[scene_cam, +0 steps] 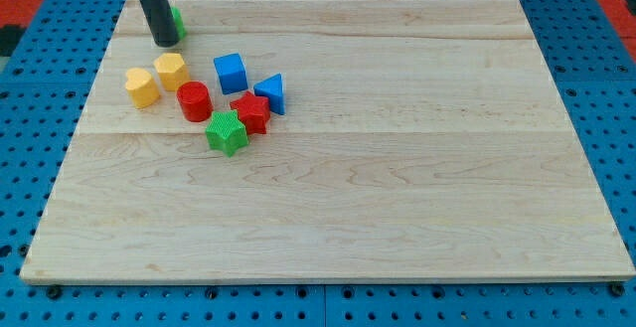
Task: Point your arm at blue cube
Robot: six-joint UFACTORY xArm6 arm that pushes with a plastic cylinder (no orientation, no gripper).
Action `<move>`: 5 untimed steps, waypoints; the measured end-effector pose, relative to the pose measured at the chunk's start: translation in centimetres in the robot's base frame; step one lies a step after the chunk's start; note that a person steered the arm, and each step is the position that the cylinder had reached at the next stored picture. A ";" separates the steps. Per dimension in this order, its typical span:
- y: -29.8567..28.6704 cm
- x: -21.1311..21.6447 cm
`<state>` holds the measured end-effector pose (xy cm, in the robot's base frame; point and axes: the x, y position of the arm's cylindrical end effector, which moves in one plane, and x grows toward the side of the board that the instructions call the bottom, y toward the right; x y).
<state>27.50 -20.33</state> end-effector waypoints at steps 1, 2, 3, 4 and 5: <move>0.7 -0.3; 0.7 -0.4; 1.3 0.1; 3.2 3.1; 5.1 4.8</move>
<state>32.27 -15.28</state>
